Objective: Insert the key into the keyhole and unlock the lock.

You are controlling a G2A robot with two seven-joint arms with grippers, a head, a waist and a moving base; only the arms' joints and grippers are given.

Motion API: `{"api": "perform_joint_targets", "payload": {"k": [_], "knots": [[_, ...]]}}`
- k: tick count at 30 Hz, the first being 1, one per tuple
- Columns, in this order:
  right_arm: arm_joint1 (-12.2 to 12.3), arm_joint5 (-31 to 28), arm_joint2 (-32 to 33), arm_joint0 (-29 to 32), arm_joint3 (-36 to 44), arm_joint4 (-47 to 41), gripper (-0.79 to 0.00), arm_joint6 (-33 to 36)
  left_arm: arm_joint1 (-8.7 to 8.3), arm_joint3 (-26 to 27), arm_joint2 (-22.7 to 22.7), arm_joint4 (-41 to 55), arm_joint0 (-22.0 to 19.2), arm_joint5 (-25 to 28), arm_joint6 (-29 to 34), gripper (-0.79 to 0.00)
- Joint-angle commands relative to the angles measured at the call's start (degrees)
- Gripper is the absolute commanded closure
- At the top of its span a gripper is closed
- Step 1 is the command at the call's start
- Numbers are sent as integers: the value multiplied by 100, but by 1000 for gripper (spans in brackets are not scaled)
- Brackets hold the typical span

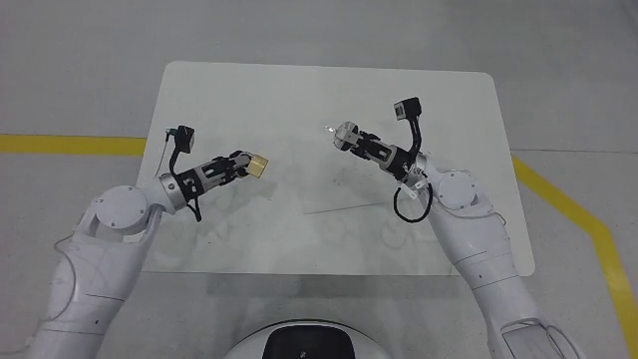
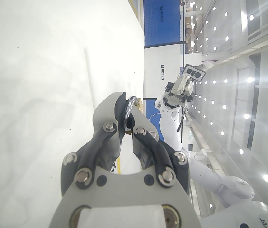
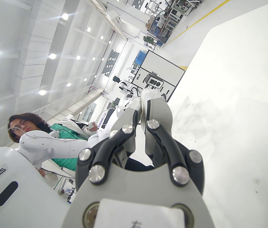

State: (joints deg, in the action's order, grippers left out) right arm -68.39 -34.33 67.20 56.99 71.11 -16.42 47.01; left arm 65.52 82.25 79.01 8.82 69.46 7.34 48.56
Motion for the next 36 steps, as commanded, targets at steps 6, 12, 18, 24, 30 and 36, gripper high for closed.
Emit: {"api": "perform_joint_targets", "payload": {"k": [6,12,18,24,30,36], "knots": [[-100,159,-290,-44,53,-457,0,-132,146,-173,-325,1509,-186,157,15,0],[-342,167,-952,-434,-273,-926,0,-210,286,-562,-695,2319,-645,363,113,0],[-552,36,-1378,-789,-690,-1222,0,-209,376,-811,-1068,2306,-1037,407,264,0],[-646,-145,-1388,-911,-984,-1484,0,-321,430,-1015,-1234,2332,-1199,501,281,0],[-613,-259,-1115,-904,-1143,-1679,0,-172,426,-1107,-1164,2344,-1240,586,305,0],[-614,-24,-991,-937,-1298,-1349,0,-641,394,-961,-1026,2362,-1083,829,429,0]]}}
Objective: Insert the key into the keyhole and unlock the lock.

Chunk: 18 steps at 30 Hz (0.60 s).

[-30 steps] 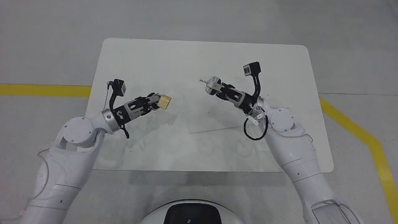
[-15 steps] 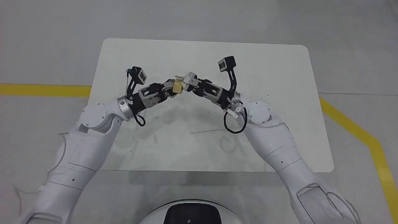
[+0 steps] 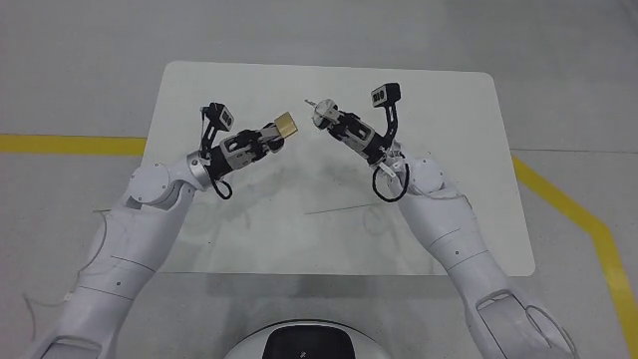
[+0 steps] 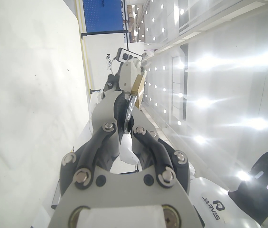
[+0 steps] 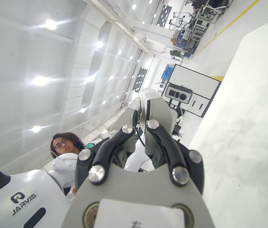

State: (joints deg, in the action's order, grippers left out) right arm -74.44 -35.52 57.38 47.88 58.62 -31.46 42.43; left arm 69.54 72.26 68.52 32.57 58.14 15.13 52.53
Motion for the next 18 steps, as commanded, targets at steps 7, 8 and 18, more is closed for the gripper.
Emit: {"api": "perform_joint_targets", "payload": {"k": [7,8,18], "knots": [[-171,469,-369,-171,-207,658,0,-735,-57,339,100,-325,299,274,110,0],[-201,492,-438,-180,-196,654,0,-717,-63,381,109,-360,330,284,102,0],[-336,401,-558,-111,-29,-279,0,383,-97,547,151,-766,511,197,-227,0]]}}
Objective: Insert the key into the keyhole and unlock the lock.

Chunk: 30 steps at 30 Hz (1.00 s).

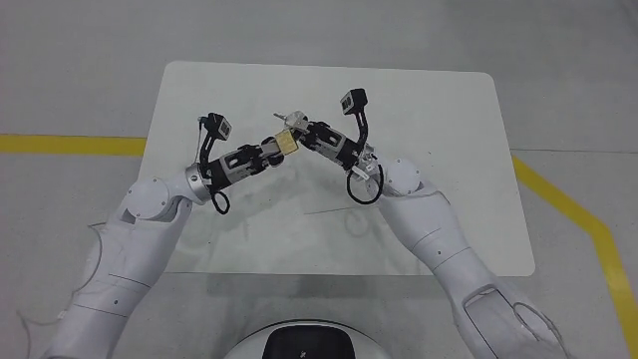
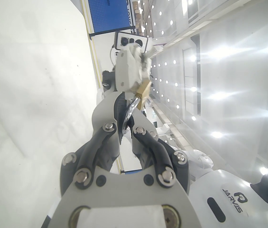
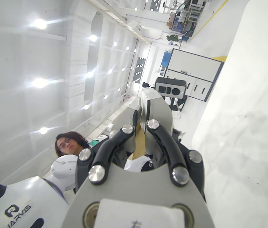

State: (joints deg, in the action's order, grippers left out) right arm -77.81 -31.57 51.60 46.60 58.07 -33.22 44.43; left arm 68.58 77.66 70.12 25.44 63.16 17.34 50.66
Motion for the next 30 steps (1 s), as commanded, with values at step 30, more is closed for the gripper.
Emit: {"api": "perform_joint_targets", "payload": {"k": [30], "knots": [[461,-154,1687,1673,2713,2891,0,-1058,303,-1371,-549,2116,-1048,-1833,46,0]]}}
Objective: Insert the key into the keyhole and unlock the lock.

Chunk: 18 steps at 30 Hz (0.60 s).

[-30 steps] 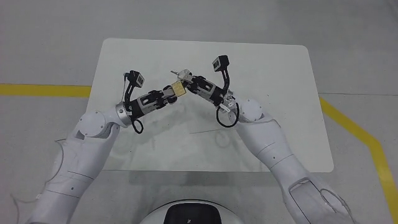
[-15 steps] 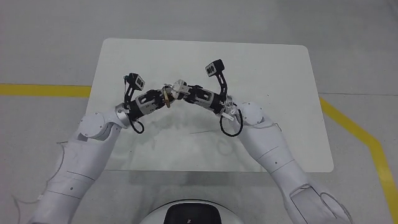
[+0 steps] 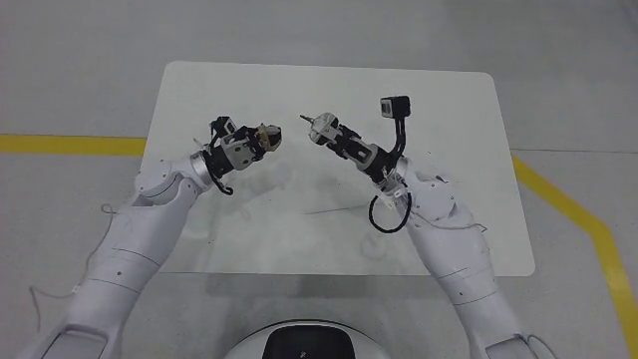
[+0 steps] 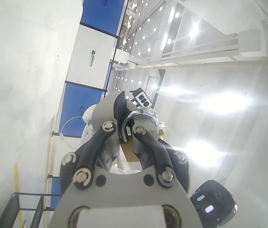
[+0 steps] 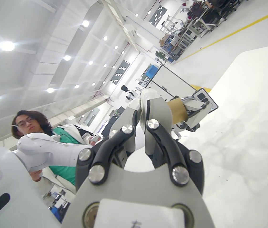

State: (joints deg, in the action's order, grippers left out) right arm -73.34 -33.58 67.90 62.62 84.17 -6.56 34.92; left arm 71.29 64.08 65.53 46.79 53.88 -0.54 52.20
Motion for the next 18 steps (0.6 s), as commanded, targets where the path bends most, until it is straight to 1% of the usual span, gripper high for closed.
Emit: {"api": "perform_joint_targets", "payload": {"k": [1,4,6,10,14,18], "knots": [[26,82,103,129,182,373,0,-192,63,-11,-166,-45,-209,-61,-224,0],[59,170,238,279,385,772,0,-409,170,21,-447,-86,-480,-119,-430,0],[84,268,360,373,505,1147,0,-597,230,39,-607,-98,-576,-122,-524,0],[132,564,610,651,829,2086,0,-1137,230,39,-607,-98,-576,-122,-524,0],[176,723,809,916,1084,2491,0,-1327,230,39,-607,-98,-576,-122,-524,0],[180,787,817,965,1102,2377,0,-1274,230,39,-607,-98,-576,-122,-524,0]]}}
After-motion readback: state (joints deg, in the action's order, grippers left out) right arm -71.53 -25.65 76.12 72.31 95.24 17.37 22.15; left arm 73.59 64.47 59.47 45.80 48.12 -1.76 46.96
